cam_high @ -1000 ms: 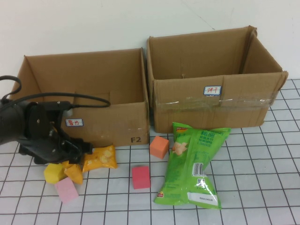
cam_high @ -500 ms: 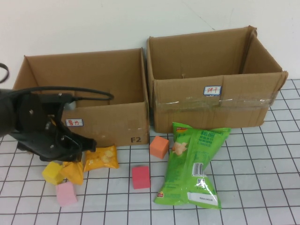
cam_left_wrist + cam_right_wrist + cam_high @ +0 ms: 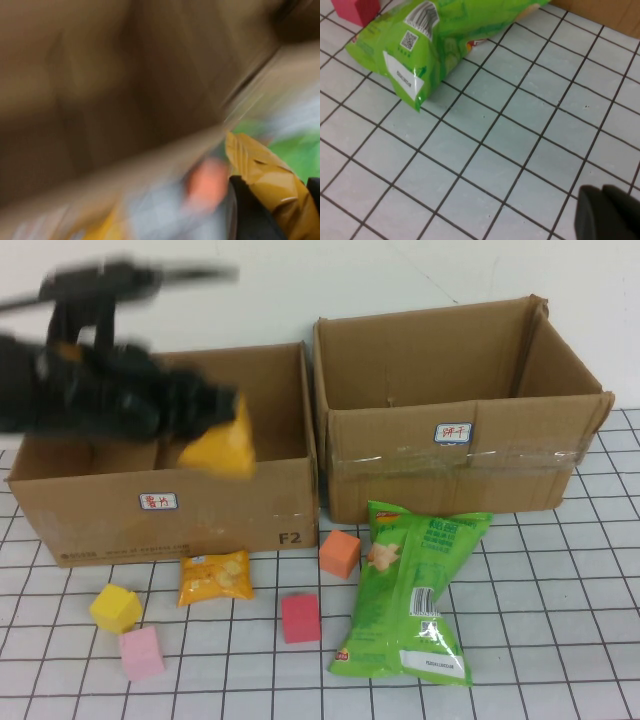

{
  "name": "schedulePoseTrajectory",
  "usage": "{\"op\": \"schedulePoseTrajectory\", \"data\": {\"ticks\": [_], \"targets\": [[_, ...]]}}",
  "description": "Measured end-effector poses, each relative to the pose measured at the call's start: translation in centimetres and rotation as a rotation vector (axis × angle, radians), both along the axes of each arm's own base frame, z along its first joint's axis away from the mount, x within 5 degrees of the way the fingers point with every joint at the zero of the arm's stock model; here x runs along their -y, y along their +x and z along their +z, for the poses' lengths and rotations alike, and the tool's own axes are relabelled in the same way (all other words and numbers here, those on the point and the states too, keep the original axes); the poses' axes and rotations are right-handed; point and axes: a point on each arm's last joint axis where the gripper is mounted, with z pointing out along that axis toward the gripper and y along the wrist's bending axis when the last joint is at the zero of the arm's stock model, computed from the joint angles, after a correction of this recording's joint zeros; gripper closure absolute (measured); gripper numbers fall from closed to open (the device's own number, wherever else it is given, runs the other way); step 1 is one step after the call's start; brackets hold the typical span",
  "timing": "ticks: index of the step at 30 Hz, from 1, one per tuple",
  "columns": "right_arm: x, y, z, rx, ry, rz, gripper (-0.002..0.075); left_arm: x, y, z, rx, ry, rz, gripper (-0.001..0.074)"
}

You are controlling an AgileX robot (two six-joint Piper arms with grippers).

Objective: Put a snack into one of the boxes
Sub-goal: Place the biscuit in the biscuit box, then pick up the potato chip

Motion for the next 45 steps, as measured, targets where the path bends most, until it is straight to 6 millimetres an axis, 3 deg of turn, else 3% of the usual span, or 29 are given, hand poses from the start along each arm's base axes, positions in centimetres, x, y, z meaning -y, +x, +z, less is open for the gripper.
{"op": "schedulePoseTrajectory", "data": {"ticks": [7, 9, 14, 16, 21, 23, 25, 28, 32, 34, 41, 45], "targets": [[0.0, 0.0, 0.1, 0.005, 0.008, -0.006, 0.0727, 6.0, 4.2, 4.4, 0.275, -0.150, -0.146, 0.0538], [0.0, 0.1, 0.1, 0.009, 0.007, -0.009, 0.0727, 7.8, 6.1, 4.6, 0.336, -0.163, -0.145, 0.0538], [0.0, 0.1, 0.1, 0.017, 0.010, -0.016, 0.0727, 11.2, 10.8, 2.2, 0.390, -0.170, -0.102, 0.0524], [0.1, 0.2, 0.2, 0.020, 0.009, -0.018, 0.0727, 12.0, 12.4, 0.8, 0.389, -0.161, -0.094, 0.0451], [0.0, 0.2, 0.2, 0.019, 0.011, -0.017, 0.0727, 13.7, 14.6, -3.4, 0.302, -0.125, -0.157, 0.0142], [0.0, 0.2, 0.2, 0.019, 0.011, -0.017, 0.0727, 14.0, 14.4, -3.6, 0.285, -0.101, -0.204, 0.0103], [0.0, 0.1, 0.1, 0.018, 0.006, -0.009, 0.0727, 14.0, 14.0, -3.0, 0.300, -0.056, -0.247, 0.0141], [0.0, 0.1, 0.1, 0.015, 0.003, -0.001, 0.0727, 13.2, 12.7, -0.6, 0.345, 0.036, -0.291, 0.0305], [0.0, 0.1, 0.1, 0.019, -0.001, 0.001, 0.0727, 10.7, 9.9, 3.9, 0.369, 0.193, -0.300, 0.0612], [0.0, 0.1, 0.1, 0.022, -0.002, 0.000, 0.0727, 9.2, 8.1, 5.9, 0.355, 0.288, -0.300, 0.0683], [0.0, 0.2, 0.2, 0.022, 0.014, -0.016, 0.0727, 4.8, 3.0, 9.8, 0.320, 0.448, -0.215, 0.0731], [-0.1, 0.3, 0.4, 0.024, 0.062, -0.036, 0.0710, 2.8, -0.3, 9.6, 0.346, 0.432, -0.163, 0.0735]]}}
